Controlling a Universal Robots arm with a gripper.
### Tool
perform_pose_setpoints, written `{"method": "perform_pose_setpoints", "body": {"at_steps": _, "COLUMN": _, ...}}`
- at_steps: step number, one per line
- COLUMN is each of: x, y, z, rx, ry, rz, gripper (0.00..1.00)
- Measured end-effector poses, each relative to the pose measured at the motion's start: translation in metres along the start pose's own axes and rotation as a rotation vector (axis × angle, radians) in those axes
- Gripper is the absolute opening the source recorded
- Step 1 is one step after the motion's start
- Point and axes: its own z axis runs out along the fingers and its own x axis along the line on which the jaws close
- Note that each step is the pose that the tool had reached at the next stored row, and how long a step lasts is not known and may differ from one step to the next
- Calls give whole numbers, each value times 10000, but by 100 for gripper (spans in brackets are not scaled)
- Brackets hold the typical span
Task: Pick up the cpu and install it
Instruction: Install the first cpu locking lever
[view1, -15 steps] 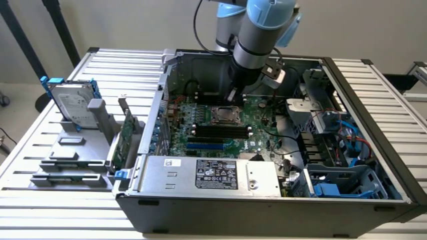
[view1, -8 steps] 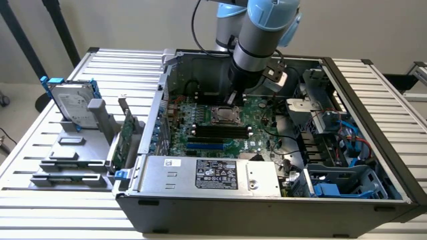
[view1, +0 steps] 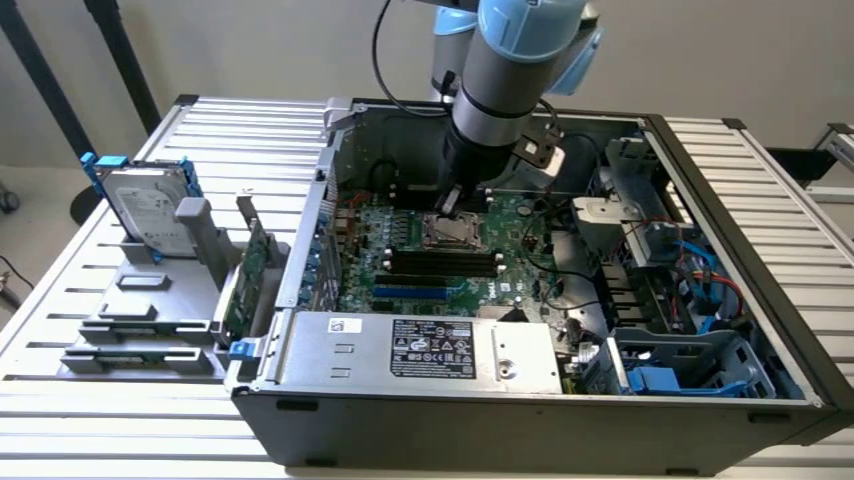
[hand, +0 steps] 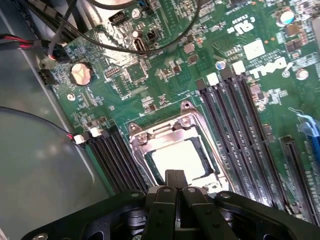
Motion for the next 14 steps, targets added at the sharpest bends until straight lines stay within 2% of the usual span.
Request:
{"method": "perform_pose_setpoints", "body": {"at_steps": 9, "x": -227, "y": 45, "z": -212, "rx": 4, "ry": -3, "rz": 2, "gripper": 11}}
{"method": "perform_pose_setpoints", "body": {"at_steps": 14, "x": -303, "y": 45, "z": -294, "rx": 15, "ry": -7, "rz": 9, "gripper": 11}}
